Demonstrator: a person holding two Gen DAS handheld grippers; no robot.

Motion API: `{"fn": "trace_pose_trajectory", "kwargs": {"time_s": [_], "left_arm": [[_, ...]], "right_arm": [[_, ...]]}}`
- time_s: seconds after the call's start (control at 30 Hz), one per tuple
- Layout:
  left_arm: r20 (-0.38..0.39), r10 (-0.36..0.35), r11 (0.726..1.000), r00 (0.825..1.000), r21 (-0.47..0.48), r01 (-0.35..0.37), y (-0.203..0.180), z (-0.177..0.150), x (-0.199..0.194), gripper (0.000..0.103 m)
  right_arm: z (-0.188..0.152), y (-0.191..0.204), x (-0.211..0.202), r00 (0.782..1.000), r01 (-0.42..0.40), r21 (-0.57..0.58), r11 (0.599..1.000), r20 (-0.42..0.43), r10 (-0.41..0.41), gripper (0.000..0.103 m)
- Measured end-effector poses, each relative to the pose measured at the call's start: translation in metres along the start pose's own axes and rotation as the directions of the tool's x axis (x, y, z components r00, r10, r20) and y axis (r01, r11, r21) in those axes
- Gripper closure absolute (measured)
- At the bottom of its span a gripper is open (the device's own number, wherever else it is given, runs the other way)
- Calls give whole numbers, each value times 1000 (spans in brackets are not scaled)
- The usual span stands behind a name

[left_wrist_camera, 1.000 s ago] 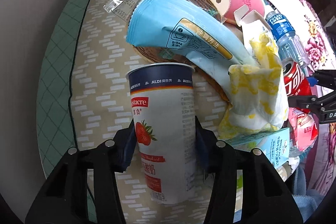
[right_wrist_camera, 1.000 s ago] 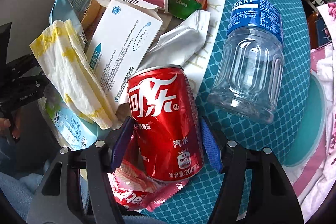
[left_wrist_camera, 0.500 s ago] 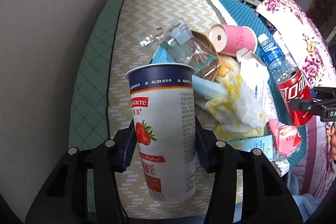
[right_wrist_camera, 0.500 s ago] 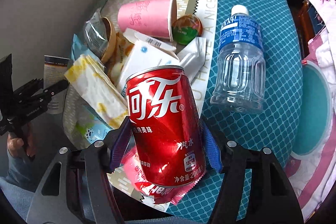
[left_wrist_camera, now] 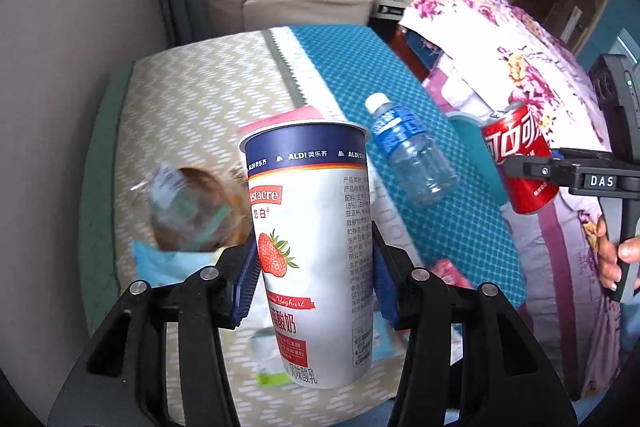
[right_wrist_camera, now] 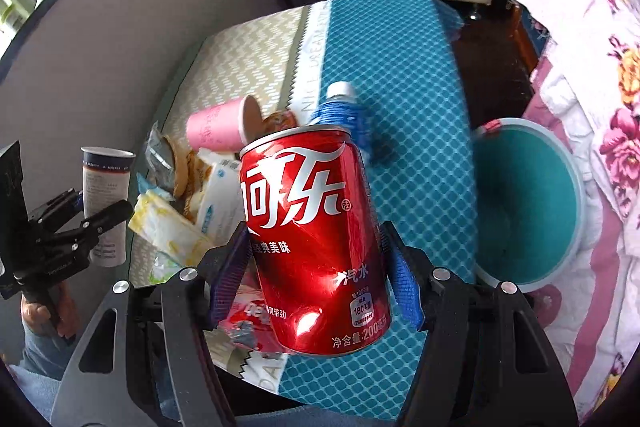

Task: Collect trash
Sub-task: 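Carry the yogurt cup and can over the teal bin and open both tools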

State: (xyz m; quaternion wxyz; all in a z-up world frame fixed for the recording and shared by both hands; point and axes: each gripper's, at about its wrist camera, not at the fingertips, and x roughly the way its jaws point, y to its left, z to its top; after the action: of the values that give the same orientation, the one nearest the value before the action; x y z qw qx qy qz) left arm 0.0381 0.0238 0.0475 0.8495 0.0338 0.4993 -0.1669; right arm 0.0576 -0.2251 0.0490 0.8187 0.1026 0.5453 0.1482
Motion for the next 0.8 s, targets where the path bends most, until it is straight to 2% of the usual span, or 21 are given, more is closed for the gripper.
{"fn": "trace_pose_trajectory", "kwargs": {"time_s": [0.2,0.33,0.5,0.63,0.8], "left_arm": [[-53,-89,983,995,155,97,-95,41,50,53],[-90,-116,962,989,240,134,-157,65,86,53],[-139,-115,930,984,332,156,-218,84,132,53],[-181,-113,913,977,370,175,-249,90,167,53],[-233,-120,909,965,365,201,-263,91,199,52]], "right_arm": [[-12,-97,-31,992,79,192,978,77,-96,41],[-23,-161,-35,986,106,304,947,88,-139,41],[-38,-224,-30,985,118,398,910,71,-160,41],[-43,-256,-20,987,116,435,893,51,-153,41],[-40,-272,-16,988,108,454,884,48,-146,41]]}}
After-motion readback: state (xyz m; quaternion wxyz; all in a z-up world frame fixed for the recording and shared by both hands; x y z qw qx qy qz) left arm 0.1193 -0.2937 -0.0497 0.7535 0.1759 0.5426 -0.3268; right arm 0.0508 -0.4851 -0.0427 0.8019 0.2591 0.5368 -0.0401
